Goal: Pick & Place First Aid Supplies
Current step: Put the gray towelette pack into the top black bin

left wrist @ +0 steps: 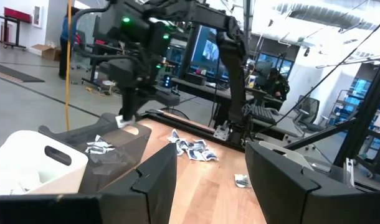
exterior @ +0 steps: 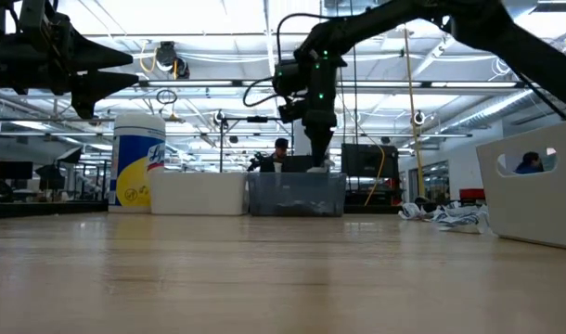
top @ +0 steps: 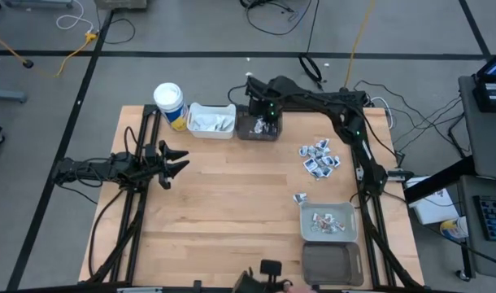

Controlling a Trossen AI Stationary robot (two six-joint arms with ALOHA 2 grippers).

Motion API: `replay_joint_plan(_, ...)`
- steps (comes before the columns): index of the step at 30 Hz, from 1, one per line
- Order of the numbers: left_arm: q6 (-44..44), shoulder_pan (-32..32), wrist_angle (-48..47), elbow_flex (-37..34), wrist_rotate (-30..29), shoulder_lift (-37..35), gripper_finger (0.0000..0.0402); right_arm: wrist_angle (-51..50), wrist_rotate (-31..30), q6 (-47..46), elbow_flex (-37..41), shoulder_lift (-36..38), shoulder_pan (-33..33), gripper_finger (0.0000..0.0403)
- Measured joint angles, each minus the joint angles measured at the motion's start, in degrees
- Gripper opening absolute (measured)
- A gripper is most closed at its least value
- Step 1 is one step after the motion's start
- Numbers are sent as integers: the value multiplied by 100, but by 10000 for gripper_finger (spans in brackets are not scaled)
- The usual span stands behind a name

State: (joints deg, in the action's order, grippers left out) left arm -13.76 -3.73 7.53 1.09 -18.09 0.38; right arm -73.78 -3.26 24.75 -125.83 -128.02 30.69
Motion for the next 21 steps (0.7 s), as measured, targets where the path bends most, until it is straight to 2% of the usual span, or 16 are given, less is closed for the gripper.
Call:
replay_joint_plan(9,0,1,0,0,-1,0,196,78,48,-59,-125,-139,225,0)
replay_joint_plan(14,0,0,0,0,0,-2,196,554,45,-266,220,-136,220,4)
replay_joint_plan(17,0,2,0,2,0,0,196,576,41,-278,402,-139,212,24)
replay_joint_plan(21,0,1,0,1,0,0,196,616,49,-304,533,-139,212,74)
